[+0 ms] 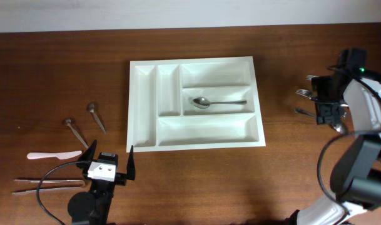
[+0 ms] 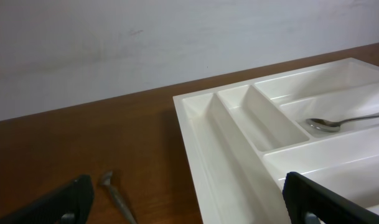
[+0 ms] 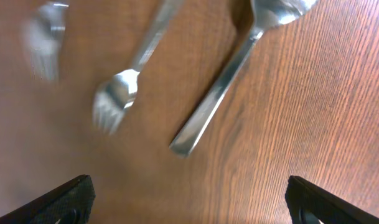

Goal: Pack container
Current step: 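Return the right gripper to the cutlery and align over second spoon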

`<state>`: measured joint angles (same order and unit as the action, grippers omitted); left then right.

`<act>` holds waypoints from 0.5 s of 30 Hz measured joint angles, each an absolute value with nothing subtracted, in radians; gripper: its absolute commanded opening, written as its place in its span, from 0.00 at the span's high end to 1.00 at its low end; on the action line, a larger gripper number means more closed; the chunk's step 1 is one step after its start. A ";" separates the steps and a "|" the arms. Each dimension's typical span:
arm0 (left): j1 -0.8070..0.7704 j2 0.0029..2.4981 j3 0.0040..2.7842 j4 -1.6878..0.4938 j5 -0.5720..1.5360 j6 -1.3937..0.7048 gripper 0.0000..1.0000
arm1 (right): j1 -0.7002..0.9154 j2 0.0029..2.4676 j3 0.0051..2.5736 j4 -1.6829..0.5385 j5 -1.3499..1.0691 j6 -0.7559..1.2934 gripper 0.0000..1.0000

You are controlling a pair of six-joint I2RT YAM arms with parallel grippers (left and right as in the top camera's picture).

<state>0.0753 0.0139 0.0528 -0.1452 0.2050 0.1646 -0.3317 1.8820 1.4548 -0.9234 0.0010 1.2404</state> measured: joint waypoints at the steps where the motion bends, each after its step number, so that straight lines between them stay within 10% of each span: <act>1: 0.075 0.014 0.053 -0.145 0.205 0.165 0.01 | -0.334 1.900 1.455 -0.923 0.001 1.251 0.01; 15: 0.075 0.014 0.053 -0.145 0.205 0.165 0.01 | -0.376 2.001 1.455 -0.907 0.002 1.362 0.01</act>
